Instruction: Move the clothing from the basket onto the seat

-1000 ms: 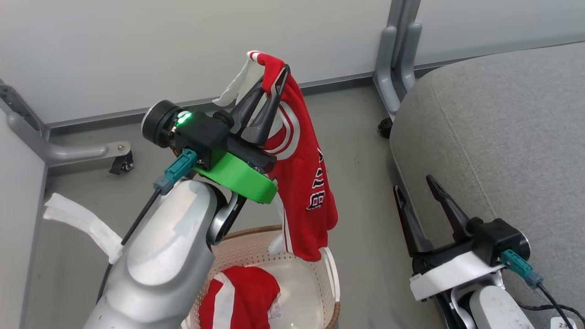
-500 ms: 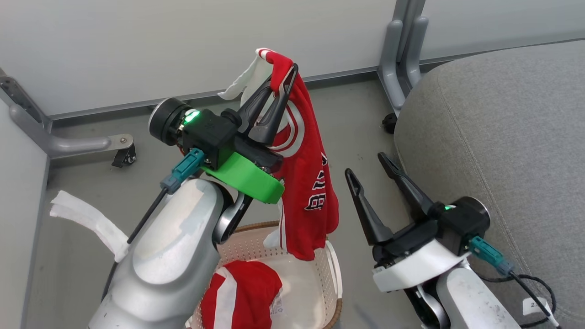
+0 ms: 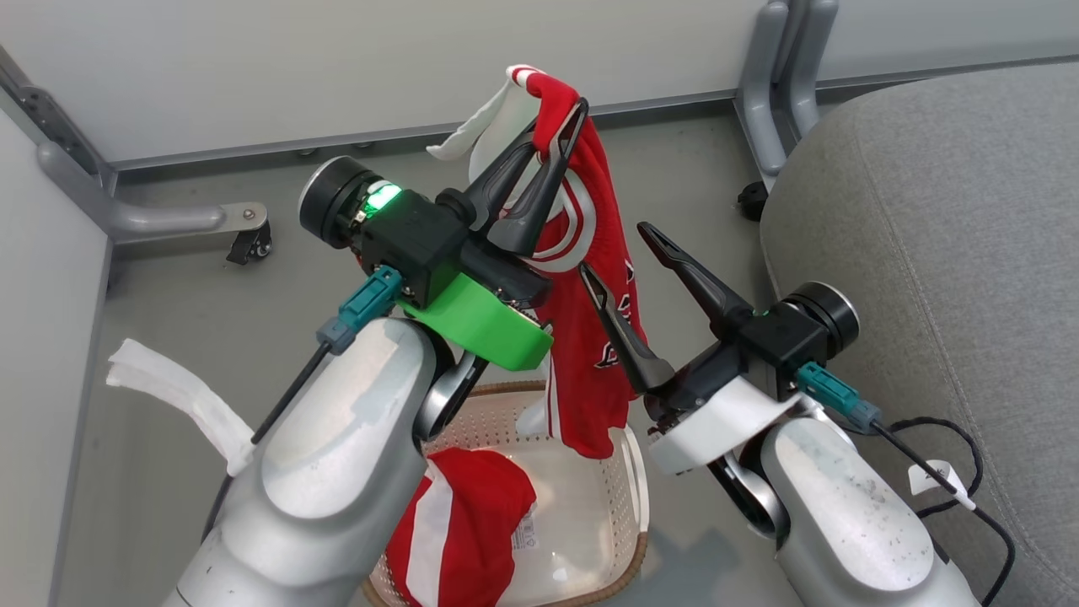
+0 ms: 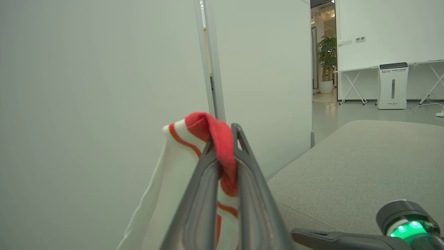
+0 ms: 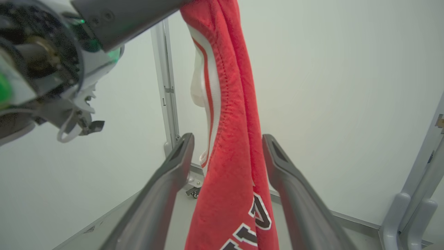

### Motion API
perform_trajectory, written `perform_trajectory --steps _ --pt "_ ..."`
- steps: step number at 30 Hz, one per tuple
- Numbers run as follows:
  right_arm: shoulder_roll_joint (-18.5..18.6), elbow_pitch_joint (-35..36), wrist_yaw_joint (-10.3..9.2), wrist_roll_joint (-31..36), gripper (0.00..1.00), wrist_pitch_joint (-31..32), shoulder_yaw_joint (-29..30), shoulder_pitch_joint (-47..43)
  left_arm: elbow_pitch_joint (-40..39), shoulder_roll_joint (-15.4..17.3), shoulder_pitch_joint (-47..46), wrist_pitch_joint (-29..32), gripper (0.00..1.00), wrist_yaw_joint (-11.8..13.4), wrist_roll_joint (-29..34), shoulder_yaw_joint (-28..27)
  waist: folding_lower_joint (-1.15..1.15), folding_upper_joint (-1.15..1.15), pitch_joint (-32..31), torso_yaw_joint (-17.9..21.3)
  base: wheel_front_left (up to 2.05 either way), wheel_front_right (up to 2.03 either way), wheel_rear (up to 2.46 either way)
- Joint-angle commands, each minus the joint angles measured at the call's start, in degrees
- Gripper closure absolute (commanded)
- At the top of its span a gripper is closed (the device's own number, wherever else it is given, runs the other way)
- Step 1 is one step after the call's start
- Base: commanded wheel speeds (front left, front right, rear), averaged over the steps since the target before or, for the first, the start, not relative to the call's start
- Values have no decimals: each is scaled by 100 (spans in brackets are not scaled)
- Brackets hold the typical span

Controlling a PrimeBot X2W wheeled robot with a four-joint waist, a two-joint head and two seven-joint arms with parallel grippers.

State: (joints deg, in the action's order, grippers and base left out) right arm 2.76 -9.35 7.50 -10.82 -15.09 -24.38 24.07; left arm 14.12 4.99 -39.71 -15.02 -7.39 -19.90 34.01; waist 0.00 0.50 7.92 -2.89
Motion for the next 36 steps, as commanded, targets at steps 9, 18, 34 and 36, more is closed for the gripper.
perform_trajectory --steps 9,18,34,36 --pt "21 -922 -3 -113 0 -12 -186 449 -152 -49 -106 -22 100 -16 91 146 0 -50 222 -227 0 0 0" --pt "24 -1258 -3 -314 100 -12 -261 530 -271 -109 45 -23 100 -16 88 216 0 -50 195 -328 0 0 0" --pt "22 -1155 -3 -487 100 -12 -153 382 -231 -74 454 -22 0 -16 240 158 0 -50 37 -312 0 0 0" --pt "22 -1143 -3 -474 100 -12 -119 349 -217 -80 494 -22 0 -16 280 131 0 -50 15 -290 0 0 0"
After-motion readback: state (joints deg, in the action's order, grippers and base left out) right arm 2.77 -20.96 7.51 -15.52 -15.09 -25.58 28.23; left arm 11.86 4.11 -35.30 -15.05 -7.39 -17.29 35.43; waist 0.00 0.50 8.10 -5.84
